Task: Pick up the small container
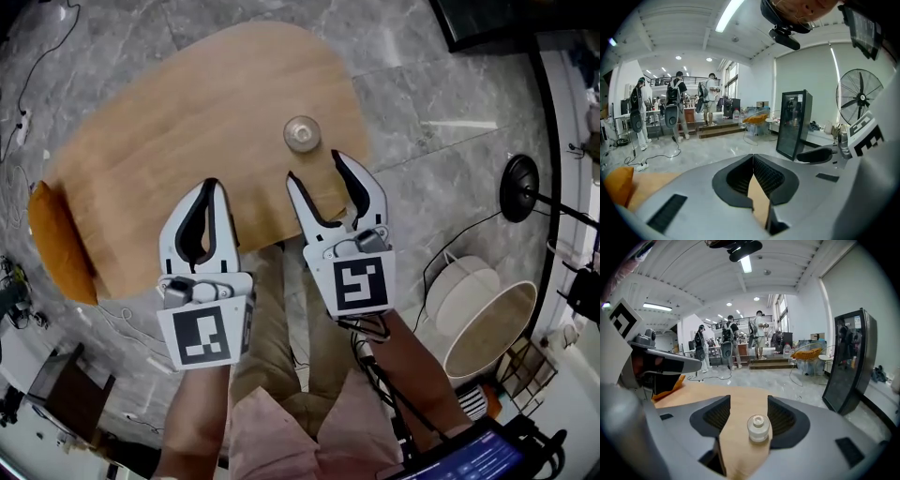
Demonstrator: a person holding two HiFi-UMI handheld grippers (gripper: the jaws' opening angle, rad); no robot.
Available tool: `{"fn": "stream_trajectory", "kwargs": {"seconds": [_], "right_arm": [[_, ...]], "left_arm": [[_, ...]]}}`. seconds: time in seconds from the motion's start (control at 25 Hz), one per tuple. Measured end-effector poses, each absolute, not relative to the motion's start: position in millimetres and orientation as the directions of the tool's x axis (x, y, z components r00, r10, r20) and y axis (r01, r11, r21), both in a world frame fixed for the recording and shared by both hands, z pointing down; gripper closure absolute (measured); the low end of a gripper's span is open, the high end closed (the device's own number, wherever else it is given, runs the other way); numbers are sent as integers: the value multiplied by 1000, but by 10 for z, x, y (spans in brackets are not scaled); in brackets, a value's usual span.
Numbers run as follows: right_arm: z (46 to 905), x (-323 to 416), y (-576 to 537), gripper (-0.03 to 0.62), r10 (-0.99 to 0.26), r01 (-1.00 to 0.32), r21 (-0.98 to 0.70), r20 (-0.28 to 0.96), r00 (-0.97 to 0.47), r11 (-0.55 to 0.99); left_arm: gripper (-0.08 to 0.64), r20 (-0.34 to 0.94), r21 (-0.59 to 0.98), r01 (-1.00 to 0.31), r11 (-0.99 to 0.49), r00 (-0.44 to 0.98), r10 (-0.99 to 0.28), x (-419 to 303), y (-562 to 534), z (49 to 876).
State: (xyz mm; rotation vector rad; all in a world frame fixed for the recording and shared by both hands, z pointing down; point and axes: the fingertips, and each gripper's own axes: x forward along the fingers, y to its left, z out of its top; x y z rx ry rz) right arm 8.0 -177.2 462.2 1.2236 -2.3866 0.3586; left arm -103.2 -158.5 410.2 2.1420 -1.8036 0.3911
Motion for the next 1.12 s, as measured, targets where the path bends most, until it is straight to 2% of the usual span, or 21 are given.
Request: {"fn": "stream_trajectory", "kwargs": {"seconds": [0.2,0.28,1.12], "right_arm": [[4961,20,-1824,253,-704,-831,-40,509,-496,555],[5053,-5,-1843,238,-705,-837,-33,521,-481,547],[5764,11,-2225,204,-712,-871,-13,569,-411,492]], "left_arm": [[548,437,75,-984,-159,176,-882,-1103,-1569,4422],[546,448,81,-984,-158,177,-876,-1155,-1563,4491],[548,468,112,-976,-187,218,-857,-1230,-1883,5026]]}}
